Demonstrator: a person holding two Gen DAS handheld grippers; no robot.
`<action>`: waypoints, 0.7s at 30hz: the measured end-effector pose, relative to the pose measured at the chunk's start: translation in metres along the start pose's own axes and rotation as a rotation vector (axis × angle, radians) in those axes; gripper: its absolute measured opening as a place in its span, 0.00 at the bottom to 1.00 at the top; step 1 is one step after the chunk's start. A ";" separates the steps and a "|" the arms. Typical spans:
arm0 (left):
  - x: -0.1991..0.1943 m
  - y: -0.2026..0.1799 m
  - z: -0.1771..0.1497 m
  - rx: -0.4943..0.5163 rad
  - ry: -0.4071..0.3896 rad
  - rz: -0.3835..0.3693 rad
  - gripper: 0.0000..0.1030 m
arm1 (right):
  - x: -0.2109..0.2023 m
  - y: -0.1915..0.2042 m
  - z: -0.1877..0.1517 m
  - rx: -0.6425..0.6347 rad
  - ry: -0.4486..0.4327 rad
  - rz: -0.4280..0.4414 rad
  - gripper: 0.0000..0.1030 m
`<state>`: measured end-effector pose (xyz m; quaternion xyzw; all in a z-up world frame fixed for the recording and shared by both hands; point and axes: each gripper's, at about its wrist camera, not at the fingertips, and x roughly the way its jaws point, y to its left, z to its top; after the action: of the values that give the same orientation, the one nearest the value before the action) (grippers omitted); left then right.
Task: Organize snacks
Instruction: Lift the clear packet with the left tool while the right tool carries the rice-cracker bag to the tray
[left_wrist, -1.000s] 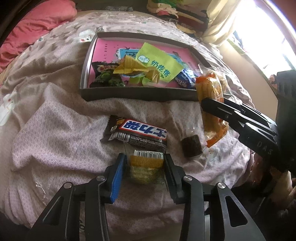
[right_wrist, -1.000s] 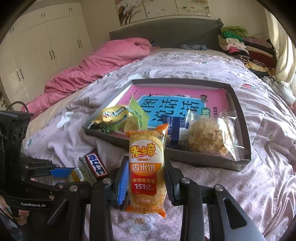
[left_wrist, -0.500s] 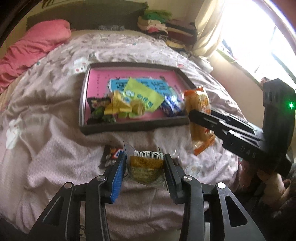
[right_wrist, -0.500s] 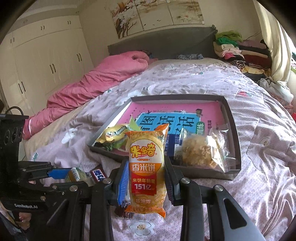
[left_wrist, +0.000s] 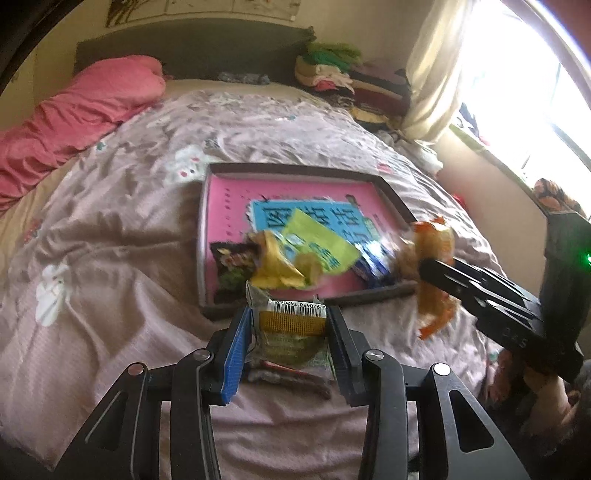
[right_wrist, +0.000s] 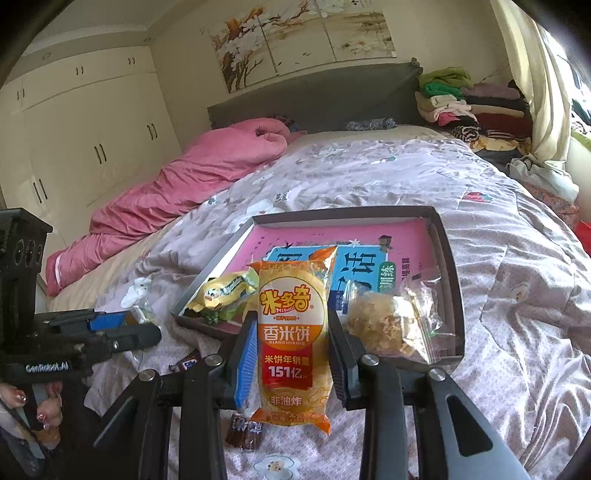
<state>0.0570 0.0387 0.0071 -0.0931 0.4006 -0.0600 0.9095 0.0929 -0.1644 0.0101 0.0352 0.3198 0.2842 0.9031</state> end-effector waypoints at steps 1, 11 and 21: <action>0.001 0.002 0.002 -0.004 -0.004 0.004 0.41 | -0.001 -0.001 0.001 0.003 -0.006 -0.002 0.34; 0.024 0.024 0.019 -0.020 -0.021 0.064 0.41 | 0.002 -0.009 0.009 0.041 -0.030 -0.004 0.34; 0.042 0.023 0.022 -0.015 -0.003 0.052 0.41 | 0.011 -0.008 0.015 0.040 -0.038 -0.031 0.34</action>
<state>0.1020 0.0563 -0.0134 -0.0893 0.4019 -0.0331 0.9107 0.1123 -0.1635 0.0138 0.0539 0.3089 0.2630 0.9124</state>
